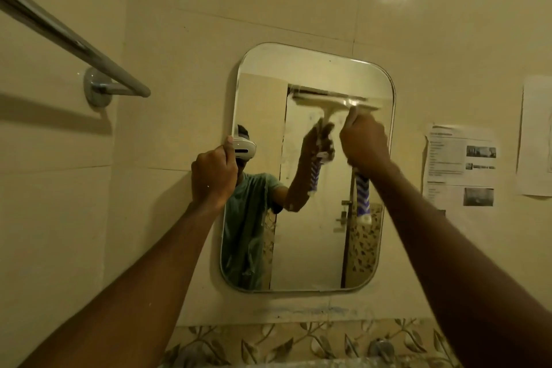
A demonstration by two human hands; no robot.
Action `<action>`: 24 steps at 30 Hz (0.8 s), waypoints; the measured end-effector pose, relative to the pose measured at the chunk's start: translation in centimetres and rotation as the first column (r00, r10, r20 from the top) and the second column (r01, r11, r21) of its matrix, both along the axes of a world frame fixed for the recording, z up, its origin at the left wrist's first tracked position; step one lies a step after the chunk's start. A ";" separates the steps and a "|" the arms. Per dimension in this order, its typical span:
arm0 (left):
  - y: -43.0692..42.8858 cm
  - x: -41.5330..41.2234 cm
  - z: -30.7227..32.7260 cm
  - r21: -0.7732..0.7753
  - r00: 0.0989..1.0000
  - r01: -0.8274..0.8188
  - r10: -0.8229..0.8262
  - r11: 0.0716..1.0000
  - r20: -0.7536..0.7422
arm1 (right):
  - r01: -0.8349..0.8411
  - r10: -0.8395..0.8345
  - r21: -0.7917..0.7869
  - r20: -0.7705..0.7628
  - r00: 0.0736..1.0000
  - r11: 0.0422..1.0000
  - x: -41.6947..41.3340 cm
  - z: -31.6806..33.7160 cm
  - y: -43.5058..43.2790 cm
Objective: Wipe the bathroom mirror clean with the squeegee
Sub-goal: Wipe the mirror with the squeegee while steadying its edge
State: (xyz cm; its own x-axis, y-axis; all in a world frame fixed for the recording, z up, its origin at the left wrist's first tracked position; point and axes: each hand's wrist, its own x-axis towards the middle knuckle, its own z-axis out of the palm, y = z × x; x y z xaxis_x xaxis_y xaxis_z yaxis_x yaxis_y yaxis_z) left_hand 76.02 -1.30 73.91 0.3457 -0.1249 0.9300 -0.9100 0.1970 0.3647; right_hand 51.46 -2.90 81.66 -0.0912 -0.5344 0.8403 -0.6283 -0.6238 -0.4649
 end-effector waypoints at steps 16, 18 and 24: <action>-0.2 0.4 -0.2 -0.041 0.999 0.024 -0.023 0.999 0.030 | 0.109 -0.107 -0.042 0.051 0.993 0.993 -0.3 7.5 -0.4; -0.2 0.4 -0.2 -0.027 0.999 0.028 -0.028 0.999 0.025 | 0.061 -0.059 -0.055 0.035 0.998 0.997 -0.4 5.0 -0.8; 0.4 0.1 0.0 -0.002 0.999 0.043 -0.043 0.999 -0.006 | 0.056 -0.056 0.024 0.004 0.998 0.998 -0.5 -5.2 -0.2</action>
